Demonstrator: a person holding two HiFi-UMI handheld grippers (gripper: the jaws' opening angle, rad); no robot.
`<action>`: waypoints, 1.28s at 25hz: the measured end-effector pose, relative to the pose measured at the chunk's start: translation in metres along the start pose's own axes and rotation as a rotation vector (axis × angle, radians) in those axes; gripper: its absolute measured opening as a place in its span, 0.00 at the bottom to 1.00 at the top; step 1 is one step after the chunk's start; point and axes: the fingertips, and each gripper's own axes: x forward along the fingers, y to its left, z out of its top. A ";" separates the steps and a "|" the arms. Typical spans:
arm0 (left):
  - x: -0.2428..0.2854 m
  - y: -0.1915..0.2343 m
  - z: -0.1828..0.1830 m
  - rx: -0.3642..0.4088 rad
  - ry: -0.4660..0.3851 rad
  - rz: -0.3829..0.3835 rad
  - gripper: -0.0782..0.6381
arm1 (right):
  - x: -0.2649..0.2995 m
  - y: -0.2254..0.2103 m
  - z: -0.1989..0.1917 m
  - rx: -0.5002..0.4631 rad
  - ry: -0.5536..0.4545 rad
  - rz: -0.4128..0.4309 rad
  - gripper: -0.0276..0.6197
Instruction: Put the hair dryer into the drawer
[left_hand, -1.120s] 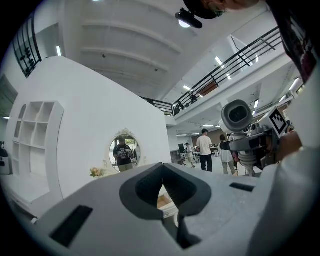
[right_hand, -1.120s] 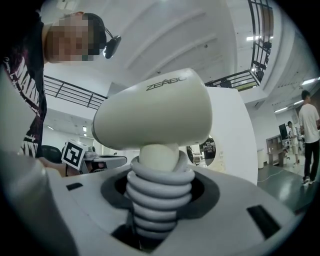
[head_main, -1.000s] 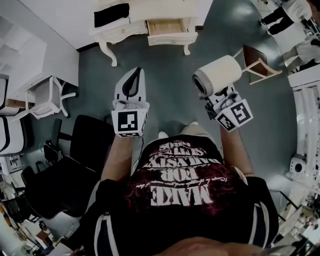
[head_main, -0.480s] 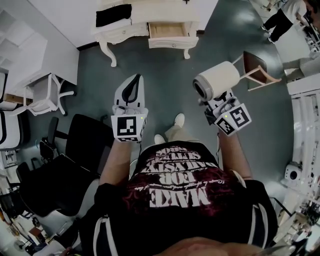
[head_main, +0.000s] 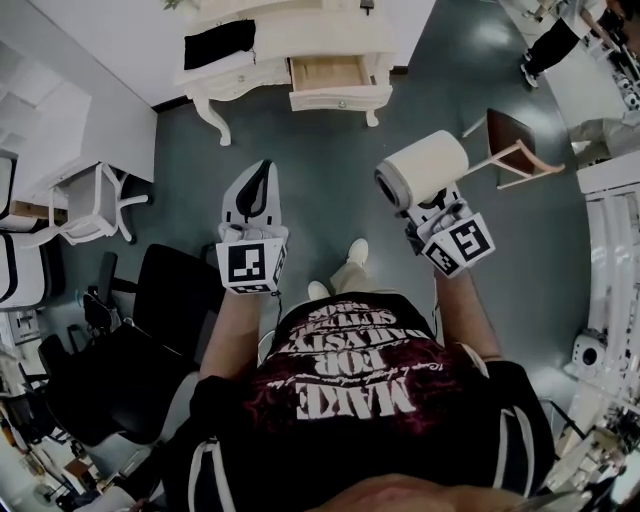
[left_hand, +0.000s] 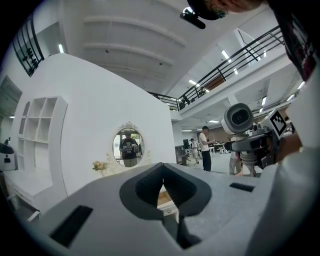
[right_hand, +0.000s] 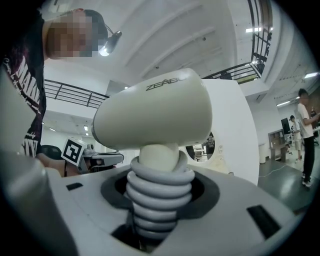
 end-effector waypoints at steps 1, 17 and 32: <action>0.006 0.000 0.000 -0.001 0.001 0.002 0.12 | 0.002 -0.006 0.001 0.004 -0.002 0.000 0.35; 0.105 0.011 -0.002 -0.010 -0.004 0.006 0.12 | 0.057 -0.081 0.005 0.011 0.003 0.031 0.35; 0.165 0.011 -0.010 -0.017 0.029 0.056 0.12 | 0.089 -0.142 -0.001 0.037 0.023 0.100 0.35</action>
